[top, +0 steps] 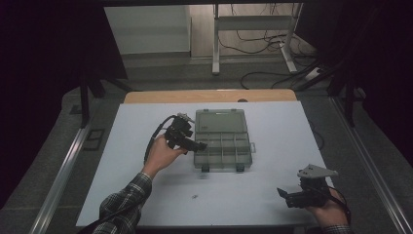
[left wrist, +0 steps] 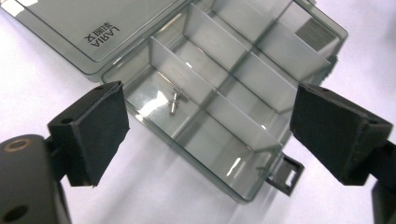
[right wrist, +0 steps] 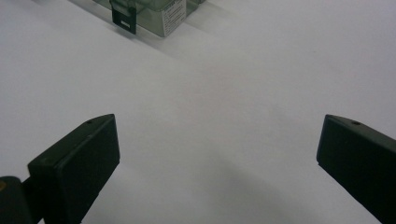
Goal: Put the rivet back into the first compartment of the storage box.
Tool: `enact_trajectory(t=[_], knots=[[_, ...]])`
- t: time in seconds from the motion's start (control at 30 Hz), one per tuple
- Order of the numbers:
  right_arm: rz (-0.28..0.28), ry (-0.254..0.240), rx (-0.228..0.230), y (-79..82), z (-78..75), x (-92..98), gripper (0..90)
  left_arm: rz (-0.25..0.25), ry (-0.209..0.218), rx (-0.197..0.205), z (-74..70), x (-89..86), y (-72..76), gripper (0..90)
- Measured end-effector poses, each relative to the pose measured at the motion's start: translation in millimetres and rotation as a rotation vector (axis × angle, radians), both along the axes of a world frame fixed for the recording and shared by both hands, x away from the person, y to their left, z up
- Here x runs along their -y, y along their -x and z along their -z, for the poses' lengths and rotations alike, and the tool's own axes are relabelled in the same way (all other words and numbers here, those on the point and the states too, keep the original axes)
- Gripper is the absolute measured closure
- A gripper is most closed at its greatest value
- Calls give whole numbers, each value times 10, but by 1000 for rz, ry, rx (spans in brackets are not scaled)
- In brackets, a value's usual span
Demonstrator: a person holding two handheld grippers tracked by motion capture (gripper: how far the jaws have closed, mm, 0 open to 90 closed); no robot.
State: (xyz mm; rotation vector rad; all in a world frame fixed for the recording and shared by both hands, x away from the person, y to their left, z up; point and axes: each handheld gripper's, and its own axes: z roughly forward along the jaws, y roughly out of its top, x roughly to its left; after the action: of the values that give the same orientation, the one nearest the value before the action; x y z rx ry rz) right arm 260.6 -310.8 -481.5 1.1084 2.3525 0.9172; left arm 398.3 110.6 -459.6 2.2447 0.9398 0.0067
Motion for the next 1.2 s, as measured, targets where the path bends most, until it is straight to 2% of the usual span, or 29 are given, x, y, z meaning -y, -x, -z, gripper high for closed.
enact_trajectory(t=[0.17, 0.43, 0.73, 0.97, 1.2], knots=[[1, 0, 1, 1, -1, 1, 0, 1, 20, 9, -24, -69, 69, 69], [3, 0, 1, 0, -4, 3, 0, 9, -4, 47, -8, -159, 212, 0], [5, 1, 1, 1, -4, 5, 0, 6, -9, 76, 51, -273, 366, 0], [6, 1, 2, 2, -4, 5, 0, -3, 6, 94, 99, -369, 482, 0], [2, 3, 3, 5, -6, 3, 0, 10, -33, 94, 134, -396, 570, 0]])
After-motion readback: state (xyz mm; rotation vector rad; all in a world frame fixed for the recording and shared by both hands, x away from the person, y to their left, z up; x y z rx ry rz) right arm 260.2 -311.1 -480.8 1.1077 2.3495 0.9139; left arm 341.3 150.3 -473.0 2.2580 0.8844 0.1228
